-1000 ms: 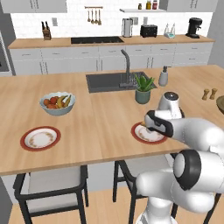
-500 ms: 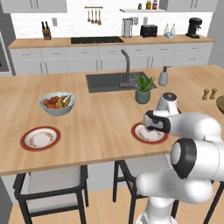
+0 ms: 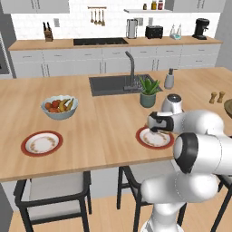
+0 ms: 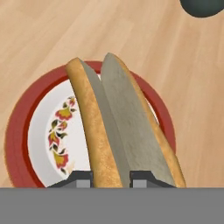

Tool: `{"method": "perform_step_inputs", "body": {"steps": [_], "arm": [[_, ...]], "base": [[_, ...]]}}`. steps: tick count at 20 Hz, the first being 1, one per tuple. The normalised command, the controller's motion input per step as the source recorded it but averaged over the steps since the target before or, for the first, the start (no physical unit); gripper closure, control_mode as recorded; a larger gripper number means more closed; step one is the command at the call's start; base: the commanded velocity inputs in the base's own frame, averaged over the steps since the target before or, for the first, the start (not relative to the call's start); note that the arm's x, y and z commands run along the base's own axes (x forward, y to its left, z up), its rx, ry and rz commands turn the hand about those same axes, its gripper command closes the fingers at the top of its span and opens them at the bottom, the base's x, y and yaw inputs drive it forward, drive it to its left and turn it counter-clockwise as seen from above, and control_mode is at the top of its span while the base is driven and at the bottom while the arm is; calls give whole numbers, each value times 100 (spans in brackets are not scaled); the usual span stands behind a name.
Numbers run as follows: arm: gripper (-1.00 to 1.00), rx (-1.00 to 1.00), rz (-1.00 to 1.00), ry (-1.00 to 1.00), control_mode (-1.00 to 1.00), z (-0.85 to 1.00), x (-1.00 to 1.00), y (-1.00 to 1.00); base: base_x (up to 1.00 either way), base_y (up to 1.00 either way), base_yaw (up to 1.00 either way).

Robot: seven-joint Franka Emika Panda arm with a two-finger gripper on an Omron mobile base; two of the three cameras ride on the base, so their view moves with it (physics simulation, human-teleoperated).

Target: Place one bun and one sausage from the bowl on each plate.

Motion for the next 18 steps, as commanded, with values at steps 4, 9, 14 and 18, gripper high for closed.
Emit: {"method": "perform_step_inputs", "body": {"steps": [4, 9, 14, 18], "arm": [[100, 0, 0, 0, -100, -6, 19, -10], [100, 0, 0, 0, -100, -5, 17, -5], [100, 0, 0, 0, -100, -5, 6, 0], [100, 0, 0, 0, -100, -11, 2, 0]], "base": [[0, 0, 0], [0, 0, 0], [0, 0, 0], [0, 0, 0]]}}
